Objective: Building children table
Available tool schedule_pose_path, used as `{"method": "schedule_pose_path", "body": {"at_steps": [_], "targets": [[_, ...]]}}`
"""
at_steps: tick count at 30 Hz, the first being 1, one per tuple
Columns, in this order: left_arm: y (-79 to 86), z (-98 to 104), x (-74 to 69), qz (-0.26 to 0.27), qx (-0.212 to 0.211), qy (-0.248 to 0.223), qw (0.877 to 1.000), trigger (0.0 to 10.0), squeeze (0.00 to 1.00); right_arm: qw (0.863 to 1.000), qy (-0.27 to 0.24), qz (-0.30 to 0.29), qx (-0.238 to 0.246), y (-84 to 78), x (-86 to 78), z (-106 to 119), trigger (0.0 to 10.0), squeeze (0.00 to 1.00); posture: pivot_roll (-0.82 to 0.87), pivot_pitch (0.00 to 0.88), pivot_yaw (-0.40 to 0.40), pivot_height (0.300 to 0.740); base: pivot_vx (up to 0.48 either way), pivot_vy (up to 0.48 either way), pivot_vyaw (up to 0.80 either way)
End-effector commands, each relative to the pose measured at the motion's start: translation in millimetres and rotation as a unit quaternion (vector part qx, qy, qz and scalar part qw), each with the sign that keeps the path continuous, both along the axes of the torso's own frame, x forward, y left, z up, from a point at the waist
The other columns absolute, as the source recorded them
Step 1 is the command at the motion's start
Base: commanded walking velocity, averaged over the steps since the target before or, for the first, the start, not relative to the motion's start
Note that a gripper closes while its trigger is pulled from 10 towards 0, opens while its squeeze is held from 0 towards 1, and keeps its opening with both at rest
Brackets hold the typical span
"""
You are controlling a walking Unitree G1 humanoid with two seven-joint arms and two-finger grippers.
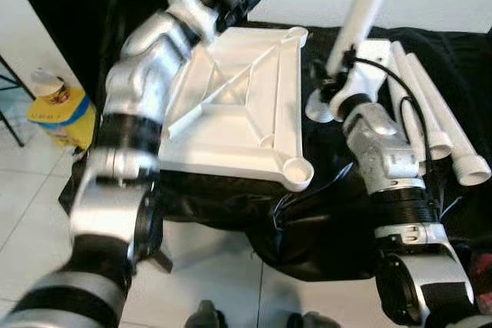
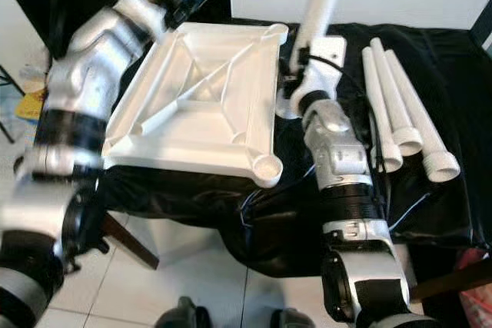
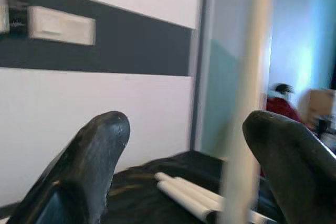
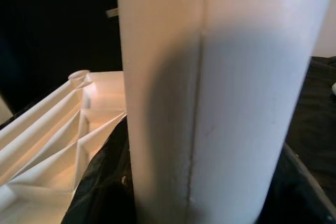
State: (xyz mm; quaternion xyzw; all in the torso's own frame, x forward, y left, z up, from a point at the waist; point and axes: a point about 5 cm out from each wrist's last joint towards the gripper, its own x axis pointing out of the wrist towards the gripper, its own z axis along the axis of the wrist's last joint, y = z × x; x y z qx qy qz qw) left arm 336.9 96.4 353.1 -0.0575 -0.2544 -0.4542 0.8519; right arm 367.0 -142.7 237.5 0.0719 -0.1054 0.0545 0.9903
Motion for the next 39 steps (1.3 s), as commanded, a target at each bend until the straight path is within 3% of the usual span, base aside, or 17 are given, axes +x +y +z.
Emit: {"method": "schedule_pose_path", "body": {"at_steps": [1,5,7,8,9,11,17,24,36,39], "targets": [[-6.0,11.6,-19.0,0.001,-0.003,-0.024,1.0,10.0,0.0,1.0,-0.016,-0.002,0.003,2.0,-3.1,5.1,10.0,0.0,0.02,0.075,0.048,0.74,0.0,0.0,0.0],[-1.9,-24.7,-46.9,0.04,0.002,-0.01,0.999,10.0,0.0,0.999,-0.029,-0.012,0.006,1.7,-10.5,3.9,10.0,0.0,0.01,0.077,0.06,0.74,0.0,0.0,0.0],[-0.7,-30.0,-51.6,0.044,0.001,-0.005,0.999,10.0,0.0,0.999,-0.032,-0.013,0.006,1.8,-11.6,3.9,10.0,0.0,0.01,0.077,0.06,0.74,0.0,0.0,0.0],[-12.4,-39.9,-48.7,0.05,0.005,0.006,0.999,10.0,0.0,0.999,-0.036,-0.014,0.006,1.9,-13.5,3.6,10.0,0.0,0.0,0.077,0.061,0.74,0.0,0.0,0.0],[-34.5,-49.1,-34.4,0.06,0.008,0.023,0.998,10.0,0.0,0.999,-0.041,-0.015,0.004,2.0,-15.8,3.3,10.0,0.0,0.0,0.077,0.059,0.74,0.0,0.0,0.0],[-63.7,-57.4,-27.0,0.069,0.028,0.044,0.996,10.0,0.0,0.999,-0.047,-0.017,0.002,2.3,-18.5,2.9,10.0,0.0,0.0,0.077,0.059,0.74,0.0,0.0,0.0],[-55.3,-86.5,-21.6,0.098,0.045,0.092,0.99,10.0,0.0,0.998,-0.063,-0.009,-0.017,5.6,-26.5,-1.2,10.0,0.0,0.01,0.076,0.052,0.74,0.0,0.0,0.0],[-43.9,-109.0,-25.7,0.115,0.075,0.115,0.984,10.0,0.0,0.998,-0.061,-0.004,-0.033,7.4,-31.9,-8.1,10.0,0.0,0.01,0.075,0.048,0.74,0.0,0.0,0.0],[-37.5,-118.3,-32.8,0.102,0.091,0.093,0.986,10.0,0.0,0.997,-0.07,-0.011,-0.043,3.6,-35.4,-8.5,10.0,0.0,0.01,0.08,0.051,0.74,0.0,0.0,0.0],[-37.4,-126.2,-38.6,0.093,0.138,0.062,0.984,10.0,0.0,0.996,-0.071,-0.011,-0.047,2.6,-35.4,-9.2,10.0,0.0,0.01,0.082,0.036,0.74,0.0,0.0,0.0]]}}
